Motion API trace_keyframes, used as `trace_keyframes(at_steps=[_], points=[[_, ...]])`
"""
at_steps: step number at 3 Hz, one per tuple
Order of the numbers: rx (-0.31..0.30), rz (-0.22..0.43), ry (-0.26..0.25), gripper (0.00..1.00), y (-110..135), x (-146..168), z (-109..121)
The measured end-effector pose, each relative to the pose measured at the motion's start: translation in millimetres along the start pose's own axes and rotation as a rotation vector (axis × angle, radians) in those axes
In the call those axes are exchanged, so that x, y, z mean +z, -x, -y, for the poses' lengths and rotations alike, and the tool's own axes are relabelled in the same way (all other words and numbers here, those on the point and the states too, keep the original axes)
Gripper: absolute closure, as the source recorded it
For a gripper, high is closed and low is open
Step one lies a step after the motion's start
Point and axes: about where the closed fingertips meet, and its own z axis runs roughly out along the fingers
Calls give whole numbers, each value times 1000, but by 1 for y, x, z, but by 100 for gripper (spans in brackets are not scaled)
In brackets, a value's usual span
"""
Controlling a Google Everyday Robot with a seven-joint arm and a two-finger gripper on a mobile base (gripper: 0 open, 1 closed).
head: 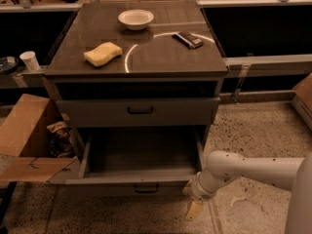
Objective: Close middle drawer
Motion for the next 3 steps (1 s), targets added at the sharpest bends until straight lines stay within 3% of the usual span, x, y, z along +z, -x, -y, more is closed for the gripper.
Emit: trace_keyframes(at_steps=[2, 3], points=[[-4, 2, -2, 0, 0, 0, 0], [-48, -12, -56, 17, 4, -4, 17]])
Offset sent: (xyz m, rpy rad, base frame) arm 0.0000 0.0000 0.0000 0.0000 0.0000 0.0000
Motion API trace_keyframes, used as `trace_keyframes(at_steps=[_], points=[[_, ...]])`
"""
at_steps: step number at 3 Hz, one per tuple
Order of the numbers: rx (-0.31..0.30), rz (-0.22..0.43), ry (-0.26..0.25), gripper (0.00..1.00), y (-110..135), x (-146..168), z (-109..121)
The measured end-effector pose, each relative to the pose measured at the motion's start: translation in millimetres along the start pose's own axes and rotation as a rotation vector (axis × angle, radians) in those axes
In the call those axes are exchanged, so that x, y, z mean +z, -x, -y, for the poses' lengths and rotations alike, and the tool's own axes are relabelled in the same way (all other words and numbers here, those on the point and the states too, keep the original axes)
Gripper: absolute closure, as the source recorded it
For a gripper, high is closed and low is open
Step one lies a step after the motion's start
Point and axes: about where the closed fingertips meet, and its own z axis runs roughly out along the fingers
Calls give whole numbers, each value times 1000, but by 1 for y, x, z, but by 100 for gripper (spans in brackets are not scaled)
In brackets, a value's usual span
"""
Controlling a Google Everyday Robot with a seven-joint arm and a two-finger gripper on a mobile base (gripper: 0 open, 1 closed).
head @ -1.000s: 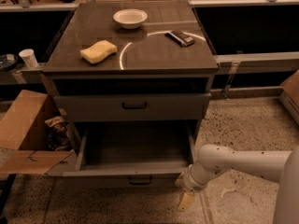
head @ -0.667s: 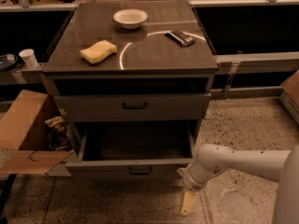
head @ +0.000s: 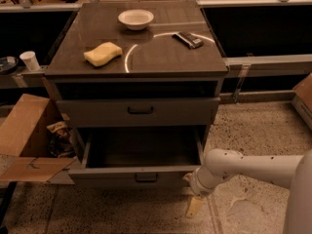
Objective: Close middle drawer
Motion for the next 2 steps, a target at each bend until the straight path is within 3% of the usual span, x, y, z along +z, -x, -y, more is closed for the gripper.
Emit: trace_keyframes(at_steps=[2], points=[[-72, -7, -117, 63, 6, -11, 52]])
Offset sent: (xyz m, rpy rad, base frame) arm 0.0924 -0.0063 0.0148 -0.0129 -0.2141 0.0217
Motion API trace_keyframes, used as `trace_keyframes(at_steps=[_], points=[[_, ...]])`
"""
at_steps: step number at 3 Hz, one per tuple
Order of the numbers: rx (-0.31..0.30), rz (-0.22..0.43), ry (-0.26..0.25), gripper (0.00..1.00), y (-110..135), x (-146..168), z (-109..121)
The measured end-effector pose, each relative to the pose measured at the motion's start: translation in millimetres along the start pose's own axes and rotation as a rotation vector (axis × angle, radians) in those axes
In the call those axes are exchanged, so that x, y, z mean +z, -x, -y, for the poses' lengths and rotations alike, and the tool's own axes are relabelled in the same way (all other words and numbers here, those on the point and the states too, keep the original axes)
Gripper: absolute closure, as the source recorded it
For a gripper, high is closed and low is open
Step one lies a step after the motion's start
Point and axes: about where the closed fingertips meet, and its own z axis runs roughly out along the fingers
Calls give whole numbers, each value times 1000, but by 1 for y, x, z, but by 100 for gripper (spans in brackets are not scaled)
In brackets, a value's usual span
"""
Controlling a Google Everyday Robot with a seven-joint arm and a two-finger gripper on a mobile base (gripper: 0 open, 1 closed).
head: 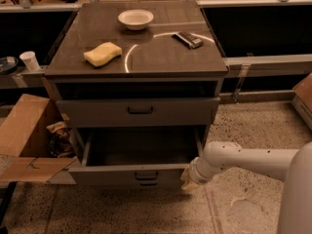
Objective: Close middle drawer
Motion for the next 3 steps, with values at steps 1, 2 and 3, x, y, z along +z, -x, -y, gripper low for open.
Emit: trace_keyframes(at_steps=[1, 2, 3], points=[[-2, 7, -15, 86, -3, 5, 19], [2, 14, -16, 100, -6, 14, 37], [3, 16, -20, 100, -7, 14, 41]])
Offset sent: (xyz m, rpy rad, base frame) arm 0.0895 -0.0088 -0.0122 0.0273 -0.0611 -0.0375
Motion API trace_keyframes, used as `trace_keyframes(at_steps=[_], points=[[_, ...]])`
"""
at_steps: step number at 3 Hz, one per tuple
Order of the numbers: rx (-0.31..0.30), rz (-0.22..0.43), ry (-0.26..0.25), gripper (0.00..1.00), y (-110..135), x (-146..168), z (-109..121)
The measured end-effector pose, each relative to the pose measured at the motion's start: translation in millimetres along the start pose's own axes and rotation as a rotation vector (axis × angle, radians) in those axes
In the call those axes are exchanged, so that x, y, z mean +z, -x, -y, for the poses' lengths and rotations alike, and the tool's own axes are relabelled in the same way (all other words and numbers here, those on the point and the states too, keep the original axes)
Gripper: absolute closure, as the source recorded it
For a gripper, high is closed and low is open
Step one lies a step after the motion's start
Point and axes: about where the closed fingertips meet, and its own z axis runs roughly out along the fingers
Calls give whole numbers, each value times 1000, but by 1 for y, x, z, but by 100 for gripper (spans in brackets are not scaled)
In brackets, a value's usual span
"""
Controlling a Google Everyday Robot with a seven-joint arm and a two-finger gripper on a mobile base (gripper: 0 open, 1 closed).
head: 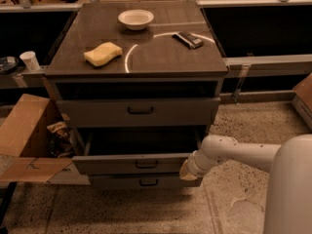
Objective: Close middle drawer
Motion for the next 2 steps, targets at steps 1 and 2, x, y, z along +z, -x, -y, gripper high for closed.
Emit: trace_keyframes(at_steps=[1, 2], points=[[7, 15, -20, 100, 0, 1, 23], [7, 18, -23, 100, 0, 1, 25]])
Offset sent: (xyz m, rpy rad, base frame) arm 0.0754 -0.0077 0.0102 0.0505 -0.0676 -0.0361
